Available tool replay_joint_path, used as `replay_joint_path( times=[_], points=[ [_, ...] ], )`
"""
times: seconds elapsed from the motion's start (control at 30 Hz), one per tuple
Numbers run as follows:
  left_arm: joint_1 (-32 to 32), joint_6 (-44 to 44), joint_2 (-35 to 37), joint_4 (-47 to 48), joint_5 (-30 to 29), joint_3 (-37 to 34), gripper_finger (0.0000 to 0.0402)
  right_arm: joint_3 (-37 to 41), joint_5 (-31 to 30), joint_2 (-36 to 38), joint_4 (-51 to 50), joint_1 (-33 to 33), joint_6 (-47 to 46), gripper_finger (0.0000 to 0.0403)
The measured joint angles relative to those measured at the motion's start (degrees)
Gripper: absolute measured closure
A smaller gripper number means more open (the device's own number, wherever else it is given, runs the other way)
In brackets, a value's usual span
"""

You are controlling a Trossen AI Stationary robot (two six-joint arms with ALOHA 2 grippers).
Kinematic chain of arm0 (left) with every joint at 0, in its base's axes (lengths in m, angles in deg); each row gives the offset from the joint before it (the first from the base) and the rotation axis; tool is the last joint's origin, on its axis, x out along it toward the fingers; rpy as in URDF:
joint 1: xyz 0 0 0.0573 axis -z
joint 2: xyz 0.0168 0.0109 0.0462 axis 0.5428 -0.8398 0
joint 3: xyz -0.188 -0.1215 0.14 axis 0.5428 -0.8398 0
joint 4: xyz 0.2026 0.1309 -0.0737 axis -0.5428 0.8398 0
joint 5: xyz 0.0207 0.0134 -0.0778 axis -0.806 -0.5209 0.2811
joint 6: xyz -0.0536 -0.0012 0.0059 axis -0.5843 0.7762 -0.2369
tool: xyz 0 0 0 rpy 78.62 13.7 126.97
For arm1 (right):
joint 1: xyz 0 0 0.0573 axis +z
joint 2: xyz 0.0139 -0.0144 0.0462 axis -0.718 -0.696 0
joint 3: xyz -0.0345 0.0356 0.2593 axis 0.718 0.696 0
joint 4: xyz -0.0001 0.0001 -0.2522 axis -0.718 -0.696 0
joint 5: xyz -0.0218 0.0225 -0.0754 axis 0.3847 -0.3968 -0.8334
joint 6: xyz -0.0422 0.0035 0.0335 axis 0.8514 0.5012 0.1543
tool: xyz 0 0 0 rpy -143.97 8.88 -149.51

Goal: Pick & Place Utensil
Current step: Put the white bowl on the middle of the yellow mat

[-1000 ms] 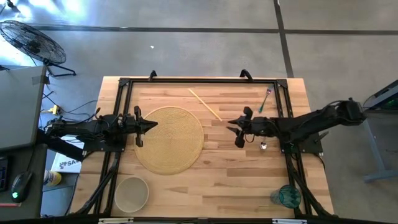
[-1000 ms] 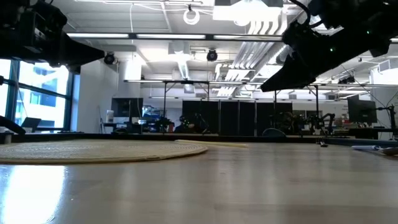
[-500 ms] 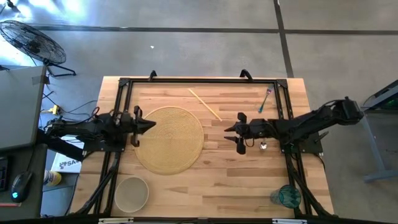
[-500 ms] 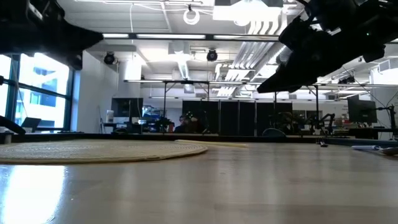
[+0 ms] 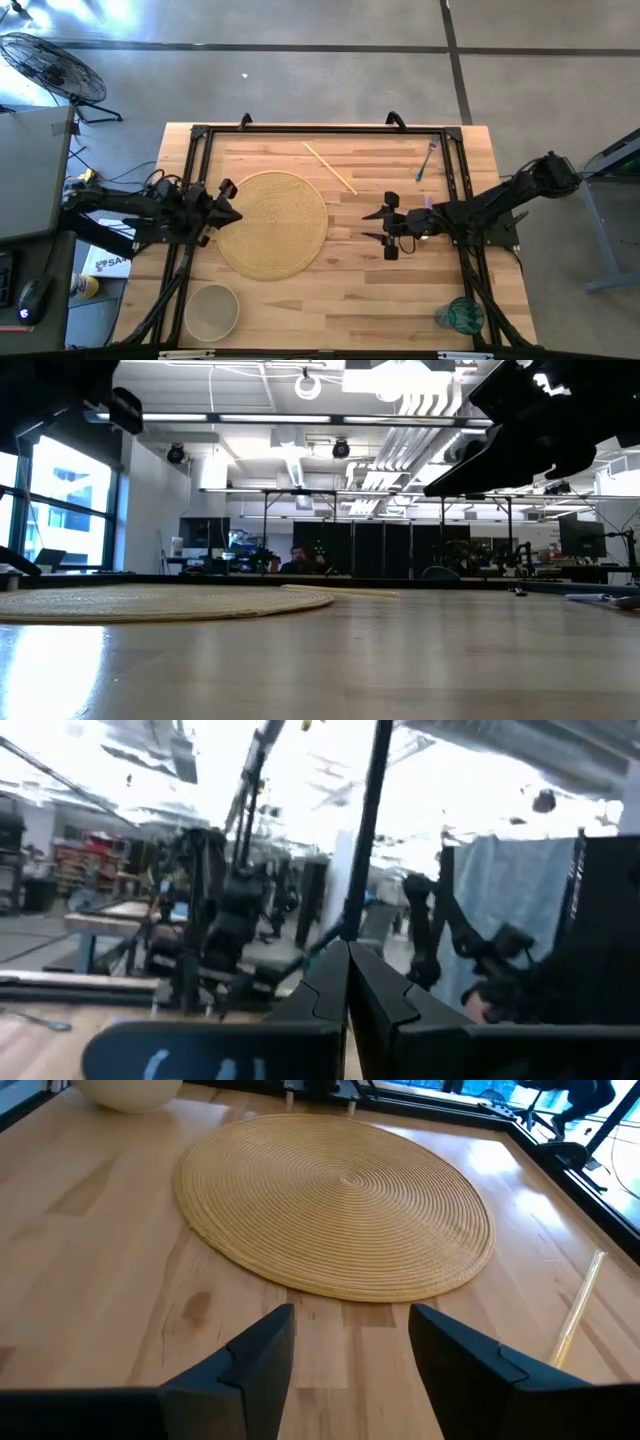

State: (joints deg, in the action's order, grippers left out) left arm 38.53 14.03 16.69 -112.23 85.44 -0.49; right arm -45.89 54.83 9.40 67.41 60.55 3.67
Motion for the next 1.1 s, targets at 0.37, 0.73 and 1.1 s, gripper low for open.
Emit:
replay_joint_path(
  times=[0.37, 0.73, 1.1],
  points=[
    [16.7, 0.4, -27.4, 2.9, -5.5, 15.9, 0.0401, 0.0, -0.2, 0.0, 2.4, 2.4, -0.1, 0.0210],
    [32.6, -24.6, -42.3, 50.3, -19.6, 46.7, 0.0401, 0.0, -0.7, 0.0, 3.4, 2.4, -3.2, 0.0210],
    [45.0, -72.1, -57.9, 63.2, -12.5, 57.3, 0.0401, 0.0, -7.2, 0.0, 3.8, 2.4, -2.6, 0.0210]
  ],
)
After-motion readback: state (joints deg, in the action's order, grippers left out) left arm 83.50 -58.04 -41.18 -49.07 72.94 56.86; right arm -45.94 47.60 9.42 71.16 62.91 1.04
